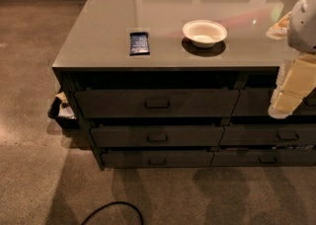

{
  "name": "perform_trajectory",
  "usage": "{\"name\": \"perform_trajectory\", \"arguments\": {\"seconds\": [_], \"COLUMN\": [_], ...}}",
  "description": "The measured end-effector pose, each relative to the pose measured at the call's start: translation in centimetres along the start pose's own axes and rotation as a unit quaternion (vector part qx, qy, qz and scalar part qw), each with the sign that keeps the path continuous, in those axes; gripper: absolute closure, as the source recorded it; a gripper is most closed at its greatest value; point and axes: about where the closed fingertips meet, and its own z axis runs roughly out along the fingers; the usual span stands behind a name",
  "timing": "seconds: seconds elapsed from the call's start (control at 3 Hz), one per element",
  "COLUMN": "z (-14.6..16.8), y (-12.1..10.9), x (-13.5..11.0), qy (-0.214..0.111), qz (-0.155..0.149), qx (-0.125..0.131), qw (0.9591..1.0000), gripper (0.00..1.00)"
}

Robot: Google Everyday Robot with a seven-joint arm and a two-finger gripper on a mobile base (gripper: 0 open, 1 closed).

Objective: Open middle drawer

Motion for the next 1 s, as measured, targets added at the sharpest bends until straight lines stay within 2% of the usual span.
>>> {"name": "perform_trajectory", "arguments": {"seconds": [0.33,0.67,1.0], "z": [0.0,1.6,5.8], "y": [0.0,0.0,0.6], "x": [0.0,0.2,1.7], "qy": [0.000,0.014,0.034], "qz": [0.000,-0.003,0.004], "qx": [0.000,0.003,0.013], "qw": [1.0000,0.9999,0.9993], "gripper": [0.00,0.00,0.00]}}
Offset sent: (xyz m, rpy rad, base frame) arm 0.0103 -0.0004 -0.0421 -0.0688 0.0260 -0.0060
